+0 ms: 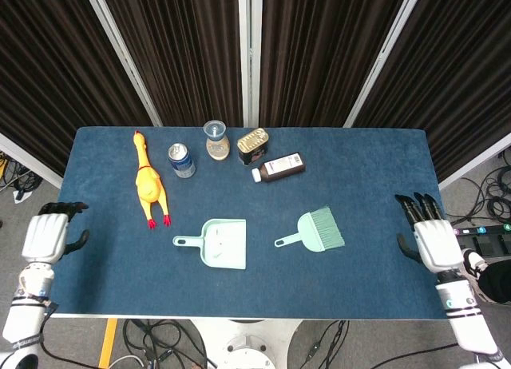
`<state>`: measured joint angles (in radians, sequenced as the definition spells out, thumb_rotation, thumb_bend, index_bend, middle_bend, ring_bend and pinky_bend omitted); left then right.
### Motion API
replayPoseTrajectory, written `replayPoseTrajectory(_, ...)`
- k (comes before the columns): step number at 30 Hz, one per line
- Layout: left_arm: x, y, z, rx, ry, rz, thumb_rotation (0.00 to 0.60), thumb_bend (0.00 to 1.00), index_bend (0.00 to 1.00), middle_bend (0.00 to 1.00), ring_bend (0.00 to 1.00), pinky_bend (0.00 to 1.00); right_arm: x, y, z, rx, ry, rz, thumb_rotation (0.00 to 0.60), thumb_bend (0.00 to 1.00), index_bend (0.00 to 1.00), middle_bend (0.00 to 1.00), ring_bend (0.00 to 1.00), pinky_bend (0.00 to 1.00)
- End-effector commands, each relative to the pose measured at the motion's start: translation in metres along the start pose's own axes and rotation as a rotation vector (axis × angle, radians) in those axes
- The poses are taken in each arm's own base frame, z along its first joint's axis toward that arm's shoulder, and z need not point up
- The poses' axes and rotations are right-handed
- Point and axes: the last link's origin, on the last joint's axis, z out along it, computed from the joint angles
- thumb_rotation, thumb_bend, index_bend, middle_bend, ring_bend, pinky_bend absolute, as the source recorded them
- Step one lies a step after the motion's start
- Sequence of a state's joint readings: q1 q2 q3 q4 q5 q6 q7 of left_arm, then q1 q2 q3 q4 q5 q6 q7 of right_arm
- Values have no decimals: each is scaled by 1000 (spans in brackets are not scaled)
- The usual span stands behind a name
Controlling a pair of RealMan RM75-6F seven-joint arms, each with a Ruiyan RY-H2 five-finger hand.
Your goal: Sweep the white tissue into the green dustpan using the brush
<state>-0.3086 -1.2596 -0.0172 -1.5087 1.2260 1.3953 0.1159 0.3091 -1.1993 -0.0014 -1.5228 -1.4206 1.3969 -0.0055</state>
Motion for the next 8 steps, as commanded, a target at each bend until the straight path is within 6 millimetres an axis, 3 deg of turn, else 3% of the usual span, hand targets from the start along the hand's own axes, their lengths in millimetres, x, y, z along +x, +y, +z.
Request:
replayPoseTrajectory(1,1,-14,-30,43,37,49,600,314,318,343,273,226,3,8,-25,-35,18,22,600,376,12,79,0,0)
replayPoseTrajectory(8,-2,-20,-63,107,42,33,600,314,318,341,273,225,0,13,-47,-65,37,73,600,377,10,102,0,0)
